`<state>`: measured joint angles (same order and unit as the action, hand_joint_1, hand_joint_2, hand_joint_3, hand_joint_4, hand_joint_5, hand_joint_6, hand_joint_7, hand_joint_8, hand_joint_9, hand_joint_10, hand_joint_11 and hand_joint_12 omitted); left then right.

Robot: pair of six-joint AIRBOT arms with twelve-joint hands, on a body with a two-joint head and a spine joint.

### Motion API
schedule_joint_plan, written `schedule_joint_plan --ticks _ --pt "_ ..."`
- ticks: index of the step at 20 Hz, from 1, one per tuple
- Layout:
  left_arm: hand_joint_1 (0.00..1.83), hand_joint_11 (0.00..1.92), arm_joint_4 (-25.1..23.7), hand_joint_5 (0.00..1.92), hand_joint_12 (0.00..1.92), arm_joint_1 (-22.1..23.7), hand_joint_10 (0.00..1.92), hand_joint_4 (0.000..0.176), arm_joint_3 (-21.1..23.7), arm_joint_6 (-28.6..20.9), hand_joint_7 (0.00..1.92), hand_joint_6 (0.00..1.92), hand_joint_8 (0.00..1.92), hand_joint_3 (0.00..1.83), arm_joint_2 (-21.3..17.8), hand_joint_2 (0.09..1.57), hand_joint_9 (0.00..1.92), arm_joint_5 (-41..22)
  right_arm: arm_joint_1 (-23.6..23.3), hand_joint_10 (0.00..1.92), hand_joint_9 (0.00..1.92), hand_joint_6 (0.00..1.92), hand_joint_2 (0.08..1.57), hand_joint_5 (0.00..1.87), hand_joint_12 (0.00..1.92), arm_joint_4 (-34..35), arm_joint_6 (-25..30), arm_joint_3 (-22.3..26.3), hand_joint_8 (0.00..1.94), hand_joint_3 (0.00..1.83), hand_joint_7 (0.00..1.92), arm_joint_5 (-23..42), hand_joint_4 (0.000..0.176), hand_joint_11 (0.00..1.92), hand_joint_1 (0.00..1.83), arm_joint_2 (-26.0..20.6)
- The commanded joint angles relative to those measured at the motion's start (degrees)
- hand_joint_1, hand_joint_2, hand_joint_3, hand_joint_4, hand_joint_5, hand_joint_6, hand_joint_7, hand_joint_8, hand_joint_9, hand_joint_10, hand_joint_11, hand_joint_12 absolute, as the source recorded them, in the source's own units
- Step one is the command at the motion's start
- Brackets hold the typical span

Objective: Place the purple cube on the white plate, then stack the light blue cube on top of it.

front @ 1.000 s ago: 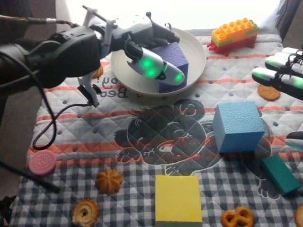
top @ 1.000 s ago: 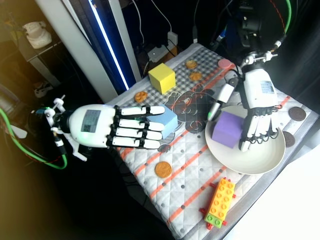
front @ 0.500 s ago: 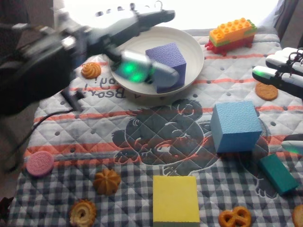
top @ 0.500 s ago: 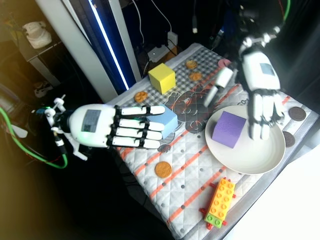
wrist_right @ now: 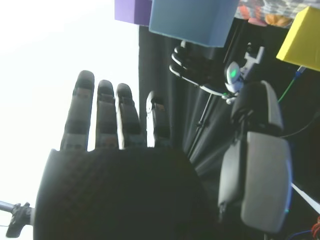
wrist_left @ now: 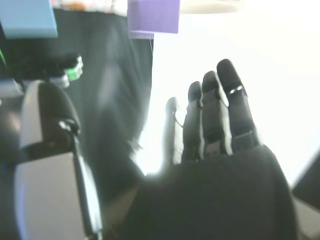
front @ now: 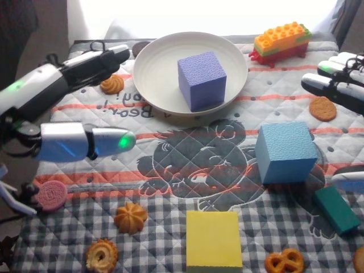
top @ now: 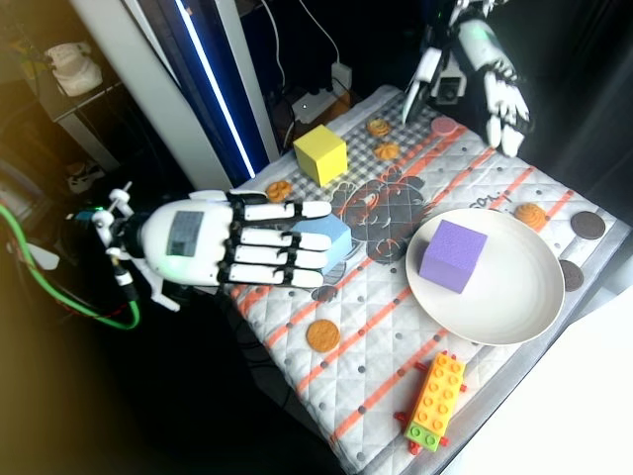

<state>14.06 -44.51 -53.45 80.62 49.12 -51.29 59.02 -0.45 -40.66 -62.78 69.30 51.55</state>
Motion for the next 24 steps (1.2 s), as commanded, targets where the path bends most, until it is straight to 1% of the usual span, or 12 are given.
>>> schedule_joint_plan --ticks 1,2,3,13,14,15,16,17,18,19,20,24 --pt "0.87 0.00 -0.76 0.23 0.55 -0.51 0.00 0.083 0.72 -1.05 0.22 0.00 0.00 0.00 -0.62 0.88 0.20 -9.40 -1.10 0.00 0.00 0.00 1.00 0.00 0.00 0.77 0.36 -0.21 0.00 0.00 0.00 6.64 0.171 0.00 0.40 0.19" --pt "0.90 0.00 -0.77 0.26 0.81 -1.99 0.01 0.087 1.72 -1.23 0.25 0.00 0.01 0.00 -0.99 0.84 0.25 -10.67 -2.06 0.00 0.00 0.00 1.02 0.00 0.00 0.39 0.36 -0.44 0.00 0.00 0.00 5.89 0.176 0.00 0.45 0.63" --pt "0.90 0.00 -0.80 0.26 0.81 -2.97 0.01 0.087 2.53 -1.24 0.25 0.00 0.01 0.00 -1.48 0.84 0.25 -11.34 -3.19 0.00 0.00 0.00 1.02 0.00 0.00 -0.29 0.37 -0.77 0.00 0.00 0.00 4.69 0.176 0.00 0.45 1.21" --pt "0.86 0.00 -0.52 0.26 0.16 -4.79 0.00 0.074 3.74 -1.47 0.23 0.00 0.00 0.00 -2.22 0.84 0.16 -11.83 -11.86 0.01 0.05 0.00 1.01 0.00 0.06 -7.21 3.12 -6.31 0.02 0.00 0.07 -8.84 0.176 0.09 0.60 6.94" --pt "0.86 0.00 -0.45 0.25 0.10 -4.79 0.00 0.081 3.69 -1.49 0.23 0.00 0.00 0.00 -2.16 0.84 0.14 -11.80 -12.19 0.01 0.27 0.00 1.04 0.03 0.67 -7.29 3.12 -6.57 0.01 0.00 0.17 -9.35 0.144 0.18 0.58 7.12" --pt "0.86 0.00 -0.43 0.25 0.10 -4.79 0.00 0.081 3.66 -1.56 0.23 0.00 0.00 0.00 -2.14 0.84 0.14 -11.80 -12.27 0.01 0.27 0.00 1.04 0.03 0.67 -7.28 3.26 -6.76 0.01 0.00 0.17 -9.49 0.144 0.18 0.58 7.20" --pt "0.88 0.00 -0.43 0.25 0.13 -4.79 0.00 0.079 3.59 -1.74 0.23 0.00 0.00 0.00 -2.11 0.84 0.14 -11.77 -12.28 0.02 0.41 0.00 1.09 0.05 0.80 -7.26 4.17 -7.28 0.01 0.00 0.30 -9.54 0.111 0.20 0.56 7.40" --pt "0.90 0.00 -0.43 0.23 0.17 -4.79 0.00 0.104 3.52 -1.92 0.23 0.00 0.00 0.00 -2.10 0.86 0.15 -11.73 -12.28 0.01 0.57 0.00 1.14 0.19 0.72 -7.26 5.67 -7.90 0.00 0.00 0.52 -9.54 0.070 0.24 0.52 7.64" --pt "0.90 0.00 -0.42 0.24 0.25 -4.80 0.01 0.108 3.48 -2.18 0.24 0.00 0.00 0.00 -1.99 0.86 0.18 -11.65 -12.28 0.02 0.67 0.02 1.12 0.43 0.72 -7.26 6.29 -8.34 0.01 0.00 0.68 -9.54 0.043 0.31 0.48 7.81" --pt "0.90 0.00 -0.42 0.24 0.25 -4.82 0.01 0.108 3.48 -2.23 0.24 0.00 0.00 0.00 -1.92 0.86 0.18 -11.62 -12.28 0.02 0.67 0.02 1.12 0.43 0.72 -7.25 6.29 -8.34 0.01 0.00 0.68 -9.54 0.043 0.31 0.48 7.81" --pt "0.88 0.00 -0.43 0.27 0.44 -4.92 0.01 0.097 3.50 -2.24 0.27 0.00 0.00 0.00 -1.77 0.86 0.21 -11.62 -12.28 0.05 0.95 0.01 1.11 0.67 0.85 -7.25 6.29 -8.32 0.02 0.00 0.99 -9.53 0.000 0.50 0.57 7.81" --pt "0.91 0.00 -0.44 0.26 0.55 -4.97 0.00 0.092 3.47 -2.24 0.27 0.00 0.00 0.00 -1.81 0.88 0.21 -11.88 -12.28 0.01 1.02 0.02 1.13 0.87 1.03 -7.16 6.29 -8.32 0.00 0.00 1.06 -9.53 0.011 0.51 0.64 7.80"
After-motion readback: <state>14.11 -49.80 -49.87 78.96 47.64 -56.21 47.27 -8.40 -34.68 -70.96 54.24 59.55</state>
